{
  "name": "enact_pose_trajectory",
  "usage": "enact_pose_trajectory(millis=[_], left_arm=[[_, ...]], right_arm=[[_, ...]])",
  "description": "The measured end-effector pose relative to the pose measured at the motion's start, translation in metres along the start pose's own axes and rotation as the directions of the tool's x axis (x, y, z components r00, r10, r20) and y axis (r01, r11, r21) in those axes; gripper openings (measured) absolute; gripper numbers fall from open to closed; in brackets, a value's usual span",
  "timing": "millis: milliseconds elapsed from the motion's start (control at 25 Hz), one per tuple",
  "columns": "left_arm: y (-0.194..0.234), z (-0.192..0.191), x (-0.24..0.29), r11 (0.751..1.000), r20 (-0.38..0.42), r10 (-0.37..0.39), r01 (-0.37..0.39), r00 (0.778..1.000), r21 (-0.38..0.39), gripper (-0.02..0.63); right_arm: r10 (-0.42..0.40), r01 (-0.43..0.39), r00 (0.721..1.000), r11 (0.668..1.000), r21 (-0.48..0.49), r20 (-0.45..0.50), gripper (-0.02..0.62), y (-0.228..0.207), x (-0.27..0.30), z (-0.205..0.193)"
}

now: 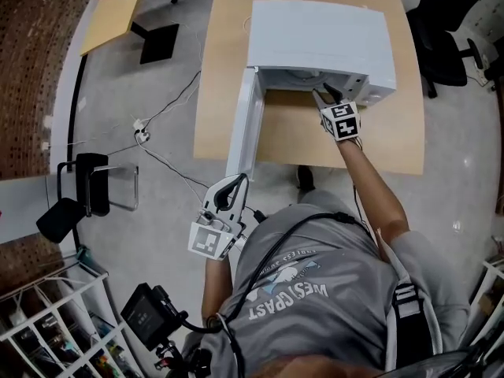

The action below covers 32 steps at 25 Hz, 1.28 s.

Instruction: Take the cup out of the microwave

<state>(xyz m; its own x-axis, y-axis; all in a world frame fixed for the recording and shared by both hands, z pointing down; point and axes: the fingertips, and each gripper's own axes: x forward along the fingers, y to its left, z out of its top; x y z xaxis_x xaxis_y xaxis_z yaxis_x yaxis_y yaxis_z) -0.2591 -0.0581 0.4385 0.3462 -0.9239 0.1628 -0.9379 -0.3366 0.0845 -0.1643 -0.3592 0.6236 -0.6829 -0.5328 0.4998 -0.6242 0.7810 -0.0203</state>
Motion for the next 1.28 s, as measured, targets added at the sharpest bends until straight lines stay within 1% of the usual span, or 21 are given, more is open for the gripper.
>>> enact_pose_trajectory(millis=[160,440,680,840,920,960,1040,1080,1120,1200,1280], left_arm=[[0.008,-0.001,0.013,1.0,-0.025,0.027,-0.027,0.999,-0.014,0.043],[0.015,-0.003,0.032,0.997,-0.056,0.062,-0.064,0.996,-0.031,0.043],[0.018,-0.005,0.039,0.994,-0.06,0.088,-0.091,0.994,-0.053,0.043],[0.017,-0.005,0.057,0.993,-0.085,0.112,-0.115,0.99,-0.036,0.043],[0.016,0.0,0.076,0.995,-0.115,0.096,-0.097,0.989,0.001,0.043],[0.016,0.0,0.083,0.997,-0.149,0.078,-0.076,0.986,0.014,0.043],[0.016,-0.008,0.087,0.999,-0.204,0.043,-0.045,0.978,-0.007,0.043],[0.016,-0.014,0.085,0.999,-0.201,0.036,-0.042,0.979,-0.024,0.043],[0.018,-0.018,0.08,0.999,-0.181,0.039,-0.045,0.983,-0.03,0.043],[0.02,-0.02,0.07,0.998,-0.137,0.057,-0.059,0.989,-0.011,0.043],[0.02,-0.023,0.062,0.998,-0.133,0.06,-0.059,0.989,0.012,0.043]], right_arm=[[-0.042,0.042,0.999,0.999,-0.005,-0.033,0.12,-0.021,0.034,-0.013],[-0.076,0.075,0.995,0.997,-0.014,-0.058,0.12,-0.048,0.08,-0.021],[-0.071,0.069,0.995,0.997,-0.023,-0.072,0.12,-0.058,0.106,-0.025],[-0.023,0.023,0.995,1.0,-0.009,-0.096,0.12,-0.066,0.128,-0.029],[-0.008,0.009,0.995,1.0,0.011,-0.098,0.12,-0.081,0.136,-0.024],[-0.015,0.017,0.995,1.0,0.018,-0.097,0.12,-0.091,0.135,-0.022],[-0.051,0.053,0.994,0.998,0.023,-0.097,0.12,-0.106,0.125,-0.025],[-0.065,0.068,0.993,0.997,0.029,-0.094,0.118,-0.106,0.122,-0.029],[-0.067,0.071,0.994,0.997,0.04,-0.09,0.118,-0.101,0.121,-0.034],[-0.044,0.05,0.996,0.996,0.068,-0.079,0.081,-0.079,0.125,-0.042],[-0.02,0.025,0.998,0.996,0.082,-0.067,0.076,-0.062,0.128,-0.049]])
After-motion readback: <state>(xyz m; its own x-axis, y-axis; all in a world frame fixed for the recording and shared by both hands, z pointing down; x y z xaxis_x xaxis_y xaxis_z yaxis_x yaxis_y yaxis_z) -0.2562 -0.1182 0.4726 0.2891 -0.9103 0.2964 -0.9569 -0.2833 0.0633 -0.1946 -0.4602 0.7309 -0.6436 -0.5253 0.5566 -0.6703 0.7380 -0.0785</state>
